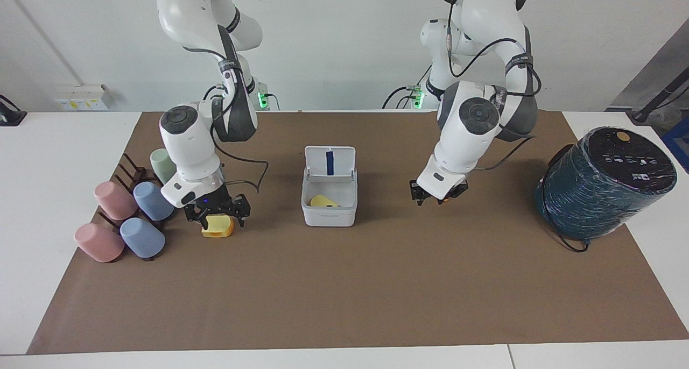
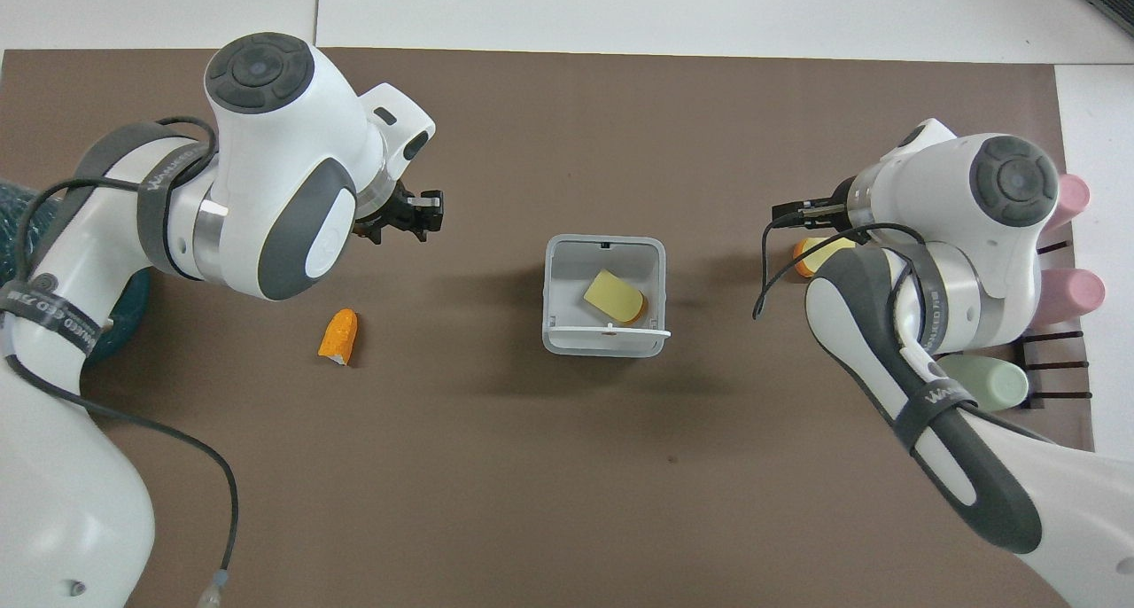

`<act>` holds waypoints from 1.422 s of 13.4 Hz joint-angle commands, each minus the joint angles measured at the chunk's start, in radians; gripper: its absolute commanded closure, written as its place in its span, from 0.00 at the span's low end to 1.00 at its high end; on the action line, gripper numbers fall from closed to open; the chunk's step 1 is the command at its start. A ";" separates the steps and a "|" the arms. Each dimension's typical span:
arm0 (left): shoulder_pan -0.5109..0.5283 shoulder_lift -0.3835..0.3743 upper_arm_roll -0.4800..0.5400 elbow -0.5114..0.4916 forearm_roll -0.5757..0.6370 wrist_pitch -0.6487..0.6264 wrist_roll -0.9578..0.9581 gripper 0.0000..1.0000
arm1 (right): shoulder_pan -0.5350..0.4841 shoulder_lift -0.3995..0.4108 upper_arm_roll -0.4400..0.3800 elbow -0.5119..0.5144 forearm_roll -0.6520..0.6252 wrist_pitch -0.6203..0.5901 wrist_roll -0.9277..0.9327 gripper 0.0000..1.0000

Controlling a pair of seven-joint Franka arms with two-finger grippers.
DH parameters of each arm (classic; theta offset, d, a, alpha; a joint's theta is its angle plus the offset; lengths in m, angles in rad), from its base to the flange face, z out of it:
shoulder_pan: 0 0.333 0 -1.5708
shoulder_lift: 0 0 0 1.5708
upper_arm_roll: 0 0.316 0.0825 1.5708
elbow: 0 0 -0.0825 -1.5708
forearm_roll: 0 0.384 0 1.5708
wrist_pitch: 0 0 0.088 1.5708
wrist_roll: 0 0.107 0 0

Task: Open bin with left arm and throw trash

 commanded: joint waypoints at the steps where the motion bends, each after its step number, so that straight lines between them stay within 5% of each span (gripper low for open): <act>1: 0.055 -0.099 -0.005 -0.198 0.026 0.125 0.083 0.31 | -0.007 -0.015 0.001 -0.062 -0.037 0.041 -0.026 0.00; 4: 0.103 -0.163 -0.007 -0.405 0.026 0.337 0.182 0.18 | -0.016 -0.014 0.001 -0.085 -0.088 0.048 -0.023 0.36; 7: 0.112 -0.177 -0.007 -0.450 0.026 0.373 0.205 0.00 | -0.021 0.000 0.001 -0.110 -0.091 0.109 -0.020 0.46; 9: 0.111 -0.190 -0.007 -0.475 0.026 0.371 0.206 0.00 | -0.018 0.003 0.000 -0.105 -0.091 0.104 -0.002 1.00; 19: 0.082 -0.249 -0.010 -0.648 0.026 0.469 0.213 0.01 | -0.002 -0.122 0.026 0.094 -0.050 -0.290 0.127 1.00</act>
